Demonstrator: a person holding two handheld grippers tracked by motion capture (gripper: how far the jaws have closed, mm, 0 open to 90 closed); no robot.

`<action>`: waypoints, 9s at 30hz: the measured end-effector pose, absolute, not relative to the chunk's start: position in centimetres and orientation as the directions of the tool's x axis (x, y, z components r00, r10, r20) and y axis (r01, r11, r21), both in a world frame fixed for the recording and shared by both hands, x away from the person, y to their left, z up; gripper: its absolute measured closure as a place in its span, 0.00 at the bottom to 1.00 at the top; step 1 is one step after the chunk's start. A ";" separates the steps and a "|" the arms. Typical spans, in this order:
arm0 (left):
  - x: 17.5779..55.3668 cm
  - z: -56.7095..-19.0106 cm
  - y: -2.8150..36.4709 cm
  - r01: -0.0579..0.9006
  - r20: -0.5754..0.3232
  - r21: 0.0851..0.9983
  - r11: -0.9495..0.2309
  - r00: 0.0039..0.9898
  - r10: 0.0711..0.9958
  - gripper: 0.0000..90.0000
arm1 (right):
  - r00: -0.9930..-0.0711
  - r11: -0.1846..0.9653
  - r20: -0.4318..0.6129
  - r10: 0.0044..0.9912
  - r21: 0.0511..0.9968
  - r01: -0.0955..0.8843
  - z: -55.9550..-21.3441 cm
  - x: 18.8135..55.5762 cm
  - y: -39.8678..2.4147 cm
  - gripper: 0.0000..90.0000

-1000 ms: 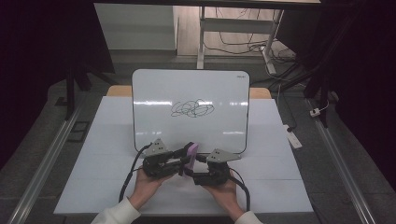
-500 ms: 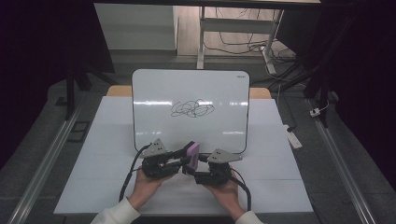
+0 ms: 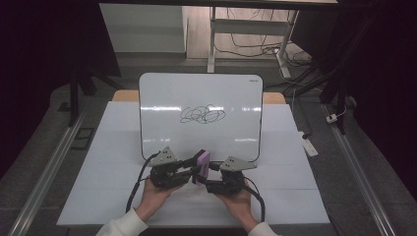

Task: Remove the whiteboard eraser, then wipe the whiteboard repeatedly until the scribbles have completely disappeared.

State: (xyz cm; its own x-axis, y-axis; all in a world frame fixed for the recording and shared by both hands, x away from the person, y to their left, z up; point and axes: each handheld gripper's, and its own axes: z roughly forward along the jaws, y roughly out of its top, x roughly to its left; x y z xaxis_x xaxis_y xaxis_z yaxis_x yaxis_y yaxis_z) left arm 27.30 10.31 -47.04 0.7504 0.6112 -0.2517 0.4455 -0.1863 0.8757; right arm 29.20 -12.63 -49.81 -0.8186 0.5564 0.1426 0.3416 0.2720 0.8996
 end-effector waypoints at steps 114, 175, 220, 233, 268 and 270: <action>24.0 -50.8 24.4 0.557 -0.208 0.805 -0.204 0.587 0.783 0.28 | -0.542 0.265 -0.056 0.839 0.910 0.317 -41.6 39.7 -7.3 0.45; 24.0 -50.9 24.2 0.560 -0.204 0.801 -0.209 0.585 0.785 0.28 | -0.611 0.222 -0.006 0.791 0.935 0.277 -42.5 39.8 -6.0 0.45; 24.0 -51.0 24.5 0.561 -0.210 0.804 -0.200 0.582 0.785 0.28 | -0.721 0.378 -0.116 0.683 0.900 0.214 -43.8 38.6 1.1 0.46; 24.0 -50.9 24.6 0.562 -0.211 0.803 -0.198 0.579 0.788 0.28 | -0.542 0.264 -0.101 0.835 0.936 0.233 -39.8 41.6 -6.4 0.46; 24.2 -51.0 24.7 0.566 -0.211 0.799 -0.201 0.578 0.788 0.28 | -0.535 0.254 -0.082 0.841 0.933 0.256 -40.1 41.4 -8.9 0.45; 24.2 -51.0 24.7 0.566 -0.210 0.799 -0.202 0.578 0.789 0.28 | -0.516 0.254 -0.091 0.852 0.933 0.254 -40.1 41.3 -10.0 0.45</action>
State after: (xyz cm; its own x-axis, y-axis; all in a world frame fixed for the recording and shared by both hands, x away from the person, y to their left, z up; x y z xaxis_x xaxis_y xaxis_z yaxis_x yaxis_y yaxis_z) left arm 24.16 24.66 -51.04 0.5779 0.7885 -0.2103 0.5659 -0.2016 0.7995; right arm 41.34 -9.99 -40.11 -0.5156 0.8520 -0.0914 0.2536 0.2536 0.9335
